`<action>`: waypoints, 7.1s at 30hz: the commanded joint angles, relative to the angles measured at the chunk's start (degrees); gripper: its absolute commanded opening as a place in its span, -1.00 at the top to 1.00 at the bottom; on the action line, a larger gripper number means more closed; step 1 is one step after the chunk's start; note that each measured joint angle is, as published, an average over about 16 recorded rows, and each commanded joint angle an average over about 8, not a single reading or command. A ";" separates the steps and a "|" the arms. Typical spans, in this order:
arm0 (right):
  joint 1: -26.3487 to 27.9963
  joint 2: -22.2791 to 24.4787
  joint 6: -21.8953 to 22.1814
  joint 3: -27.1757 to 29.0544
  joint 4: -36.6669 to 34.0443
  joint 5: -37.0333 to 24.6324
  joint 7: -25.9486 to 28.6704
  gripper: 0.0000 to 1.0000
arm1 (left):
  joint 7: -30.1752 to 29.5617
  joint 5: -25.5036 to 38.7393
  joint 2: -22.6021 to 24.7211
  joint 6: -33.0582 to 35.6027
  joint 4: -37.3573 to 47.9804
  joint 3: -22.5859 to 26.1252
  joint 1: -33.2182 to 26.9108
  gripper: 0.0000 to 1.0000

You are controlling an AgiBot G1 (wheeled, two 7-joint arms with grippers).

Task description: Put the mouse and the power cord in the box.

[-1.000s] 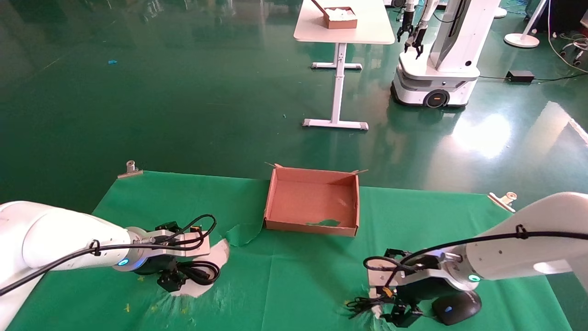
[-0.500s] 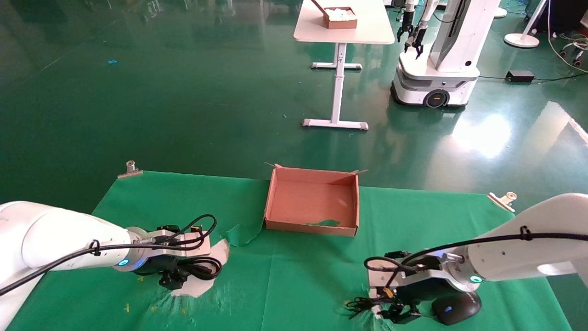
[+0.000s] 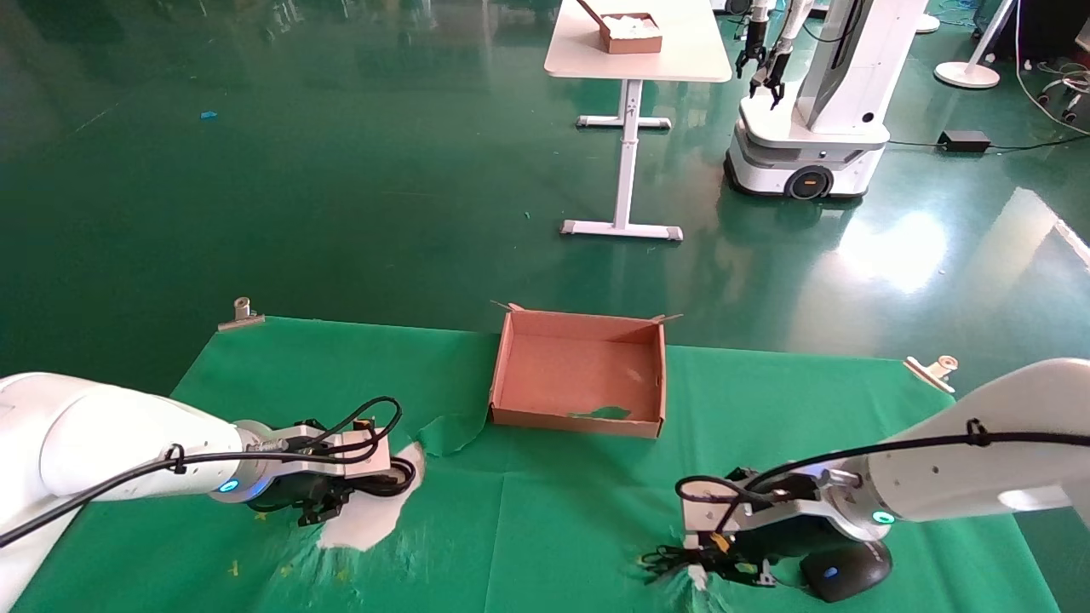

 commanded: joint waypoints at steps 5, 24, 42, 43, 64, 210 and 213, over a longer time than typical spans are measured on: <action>-0.02 0.04 -0.02 0.02 0.09 0.03 0.03 1.00 | 0.00 0.01 0.00 0.01 -0.01 0.00 0.00 1.00; -0.06 0.08 -0.07 0.06 0.15 0.09 0.03 1.00 | -0.03 0.03 -0.03 0.00 0.00 -0.04 -0.05 1.00; 9.41 0.10 4.06 3.24 -2.76 0.69 -1.04 1.00 | -1.03 -11.57 1.01 3.73 -8.58 -6.59 -9.30 1.00; 10.24 0.40 4.38 3.46 -3.17 0.59 -1.24 1.00 | -0.93 -12.35 2.11 3.29 -8.55 -6.89 -9.72 1.00; 21.87 7.68 3.86 5.25 -3.57 -2.14 -0.80 1.00 | 10.92 -21.09 13.47 -24.42 -0.22 19.36 -8.86 -0.85; -23.47 27.65 -13.21 26.31 30.42 69.78 8.90 -1.00 | 7.20 -74.44 -22.16 9.03 -19.99 -12.23 12.10 -1.00; -23.46 27.65 -13.21 26.30 30.41 69.79 8.89 -1.00 | 8.01 -77.65 -23.67 11.85 -21.51 -15.64 14.24 -1.00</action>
